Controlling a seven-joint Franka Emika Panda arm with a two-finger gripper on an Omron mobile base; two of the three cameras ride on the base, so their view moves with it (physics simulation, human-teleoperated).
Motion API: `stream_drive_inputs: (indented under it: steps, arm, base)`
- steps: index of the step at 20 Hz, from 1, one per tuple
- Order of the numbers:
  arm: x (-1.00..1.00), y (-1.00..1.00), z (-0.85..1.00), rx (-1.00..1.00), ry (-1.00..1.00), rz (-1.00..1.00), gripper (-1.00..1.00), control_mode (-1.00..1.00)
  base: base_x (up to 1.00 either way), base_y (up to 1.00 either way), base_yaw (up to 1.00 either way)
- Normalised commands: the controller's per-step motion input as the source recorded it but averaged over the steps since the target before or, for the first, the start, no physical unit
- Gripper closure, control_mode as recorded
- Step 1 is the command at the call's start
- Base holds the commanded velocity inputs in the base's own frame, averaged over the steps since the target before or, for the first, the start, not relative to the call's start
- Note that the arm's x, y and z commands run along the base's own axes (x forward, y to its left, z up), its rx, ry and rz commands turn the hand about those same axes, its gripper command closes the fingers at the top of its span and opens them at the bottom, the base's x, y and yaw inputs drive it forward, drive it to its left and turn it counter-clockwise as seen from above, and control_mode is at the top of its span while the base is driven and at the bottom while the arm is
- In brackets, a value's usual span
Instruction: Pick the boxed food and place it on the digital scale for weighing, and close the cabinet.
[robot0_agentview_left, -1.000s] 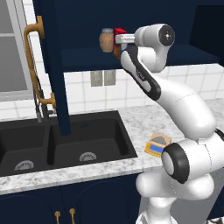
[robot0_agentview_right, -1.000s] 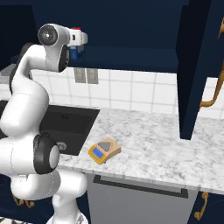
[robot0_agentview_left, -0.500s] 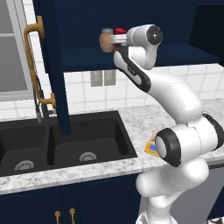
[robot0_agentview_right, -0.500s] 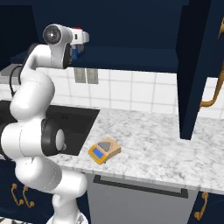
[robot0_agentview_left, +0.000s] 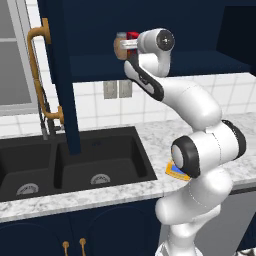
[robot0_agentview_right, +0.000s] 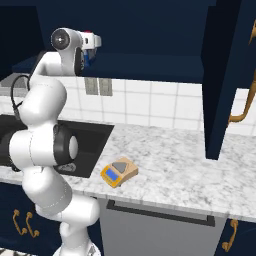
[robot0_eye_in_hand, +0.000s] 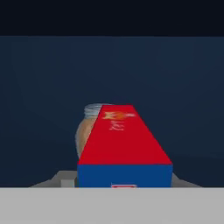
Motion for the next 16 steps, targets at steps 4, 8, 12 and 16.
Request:
stream_drive_inputs:
  steps: [4, 8, 12, 16]
  arm:
    - [0.04, 0.08, 0.0, -0.01, 0.0, 0.0, 1.0, -1.0]
    - [-0.47, 0.0, 0.0, 0.0, 0.0, 0.0, 1.0, -1.0]
    - [-0.91, 0.0, 0.0, 0.0, -0.04, 0.0, 1.0, -1.0]
    - [-1.0, 0.0, 0.03, 0.0, -0.14, -0.05, 1.0, -1.0]
  base:
    - [0.0, 0.0, 0.0]
    - [0.0, 0.0, 0.0]
    - [0.0, 0.0, 0.0]
    - [0.0, 0.0, 0.0]
